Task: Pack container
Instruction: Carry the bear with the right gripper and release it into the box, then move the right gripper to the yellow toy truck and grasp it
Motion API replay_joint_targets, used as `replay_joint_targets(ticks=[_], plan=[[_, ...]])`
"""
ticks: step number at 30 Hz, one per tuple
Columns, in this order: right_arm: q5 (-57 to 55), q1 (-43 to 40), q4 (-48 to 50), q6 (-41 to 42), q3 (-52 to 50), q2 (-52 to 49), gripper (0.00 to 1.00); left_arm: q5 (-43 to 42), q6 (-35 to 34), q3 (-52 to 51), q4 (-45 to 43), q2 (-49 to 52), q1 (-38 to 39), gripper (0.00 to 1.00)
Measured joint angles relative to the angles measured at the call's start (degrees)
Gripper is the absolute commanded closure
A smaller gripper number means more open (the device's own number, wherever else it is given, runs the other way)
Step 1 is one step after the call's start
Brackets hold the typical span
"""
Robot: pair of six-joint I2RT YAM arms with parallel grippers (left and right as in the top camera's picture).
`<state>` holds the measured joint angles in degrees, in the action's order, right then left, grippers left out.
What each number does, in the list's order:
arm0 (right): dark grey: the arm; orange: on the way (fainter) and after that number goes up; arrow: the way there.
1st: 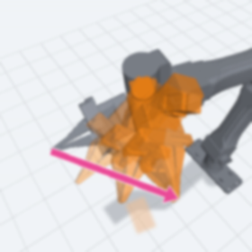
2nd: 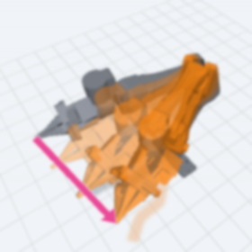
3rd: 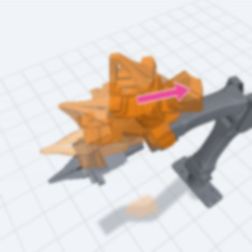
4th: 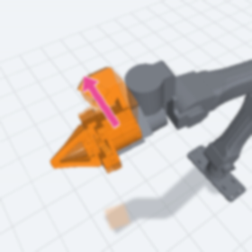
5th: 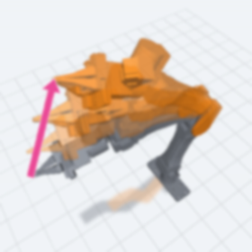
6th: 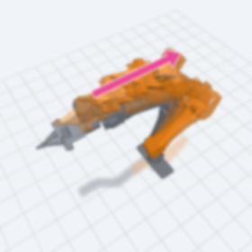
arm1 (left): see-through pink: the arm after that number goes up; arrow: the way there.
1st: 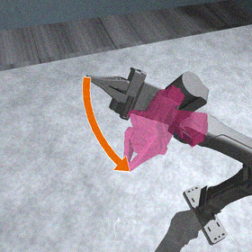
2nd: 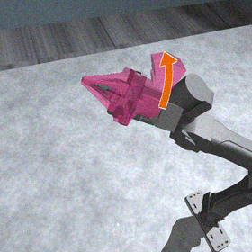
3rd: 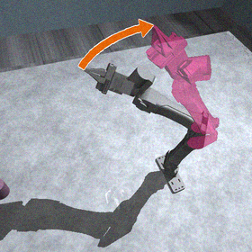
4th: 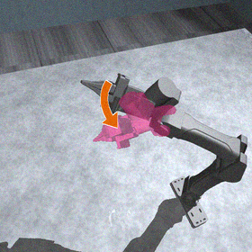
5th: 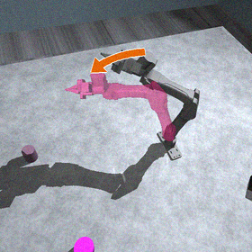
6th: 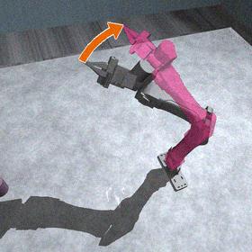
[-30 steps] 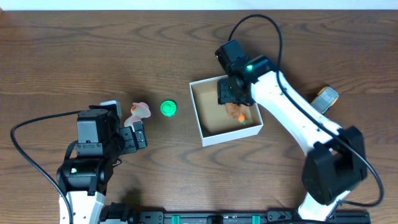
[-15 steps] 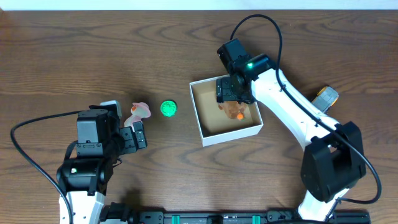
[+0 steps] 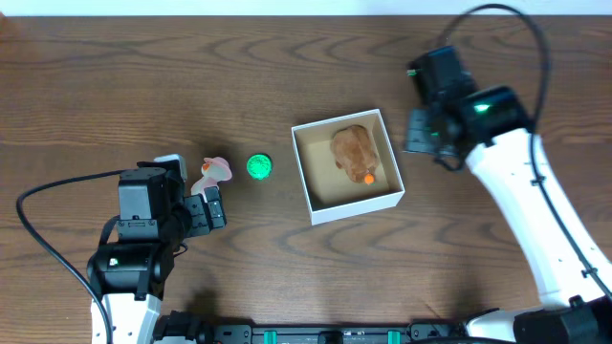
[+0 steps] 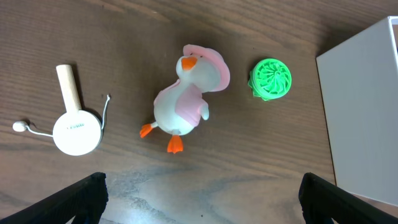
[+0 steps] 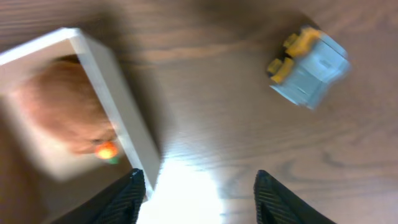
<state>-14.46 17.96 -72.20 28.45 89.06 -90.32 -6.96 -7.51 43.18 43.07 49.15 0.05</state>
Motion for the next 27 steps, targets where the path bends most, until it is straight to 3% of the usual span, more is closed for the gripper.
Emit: replay_joint_targets(ticks=[15, 20, 27], plan=[[6.6, -1.6, 11.9, -0.3, -21.1, -4.0, 0.40, -0.2, 0.0, 0.0, 0.0, 0.0, 0.0, 0.02], [13.3, -1.6, 15.1, -5.8, -21.8, -4.0, 0.33, -0.2, 0.0, 0.0, 0.0, 0.0, 0.0, 0.02], [21.8, -1.6, 17.0, -11.6, -21.8, -4.0, 0.34, -0.2, 0.0, 0.0, 0.0, 0.0, 0.0, 0.02]])
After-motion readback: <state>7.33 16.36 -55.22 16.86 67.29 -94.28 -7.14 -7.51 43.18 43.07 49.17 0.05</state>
